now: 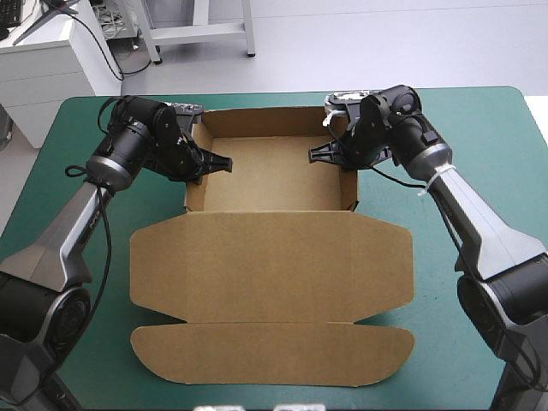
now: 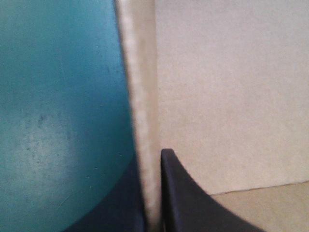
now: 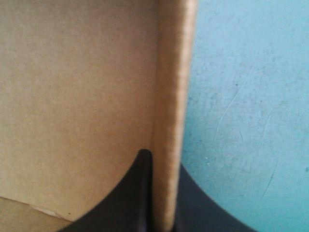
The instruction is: Fold the box
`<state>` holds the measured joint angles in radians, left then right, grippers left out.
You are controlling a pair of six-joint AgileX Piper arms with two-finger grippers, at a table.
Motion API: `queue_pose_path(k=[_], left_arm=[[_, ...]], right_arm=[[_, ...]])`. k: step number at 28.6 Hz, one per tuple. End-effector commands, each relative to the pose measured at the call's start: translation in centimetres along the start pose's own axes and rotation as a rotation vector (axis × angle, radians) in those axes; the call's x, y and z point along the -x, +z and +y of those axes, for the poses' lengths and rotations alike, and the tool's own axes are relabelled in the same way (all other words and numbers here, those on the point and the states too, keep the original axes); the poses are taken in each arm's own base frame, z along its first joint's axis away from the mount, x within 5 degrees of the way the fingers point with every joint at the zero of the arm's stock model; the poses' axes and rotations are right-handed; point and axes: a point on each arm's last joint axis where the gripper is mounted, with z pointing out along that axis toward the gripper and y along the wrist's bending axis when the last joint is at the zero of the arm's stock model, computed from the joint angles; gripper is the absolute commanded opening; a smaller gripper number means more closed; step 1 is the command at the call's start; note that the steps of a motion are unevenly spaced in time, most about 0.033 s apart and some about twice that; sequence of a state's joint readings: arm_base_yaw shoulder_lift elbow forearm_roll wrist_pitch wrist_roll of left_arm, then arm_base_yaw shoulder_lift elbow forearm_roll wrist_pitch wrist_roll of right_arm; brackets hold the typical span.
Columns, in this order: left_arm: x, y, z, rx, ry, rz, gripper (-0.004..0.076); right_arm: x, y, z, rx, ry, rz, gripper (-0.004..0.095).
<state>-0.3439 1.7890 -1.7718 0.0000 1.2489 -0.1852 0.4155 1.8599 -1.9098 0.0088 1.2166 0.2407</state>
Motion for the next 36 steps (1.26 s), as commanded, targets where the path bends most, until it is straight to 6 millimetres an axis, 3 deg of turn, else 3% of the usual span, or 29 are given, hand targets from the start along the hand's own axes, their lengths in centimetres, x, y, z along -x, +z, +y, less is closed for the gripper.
queue_pose_path(k=[1,15,27,36], left_arm=[[0.2,-1.7,-0.3,-0.010,0.043,-0.045,-0.0008],[0.3,-0.4,-0.5,-0.020,0.077,0.002,-0.0008],[0.3,2.7,-1.2,-0.082,0.034,0.105,-0.0008],[0.5,6.6,-1.2,-0.068,0.029,0.183,-0.0008]], right_arm=[[-0.2,-3.4,0.3,0.085,-0.025,-0.033,-0.0017],[-0.2,-2.8,0.3,0.084,-0.019,-0.020,-0.0019],[0.0,2.2,0.3,0.062,0.021,0.086,-0.0017],[-0.2,6.3,0.2,0.043,0.027,0.171,-0.0017]])
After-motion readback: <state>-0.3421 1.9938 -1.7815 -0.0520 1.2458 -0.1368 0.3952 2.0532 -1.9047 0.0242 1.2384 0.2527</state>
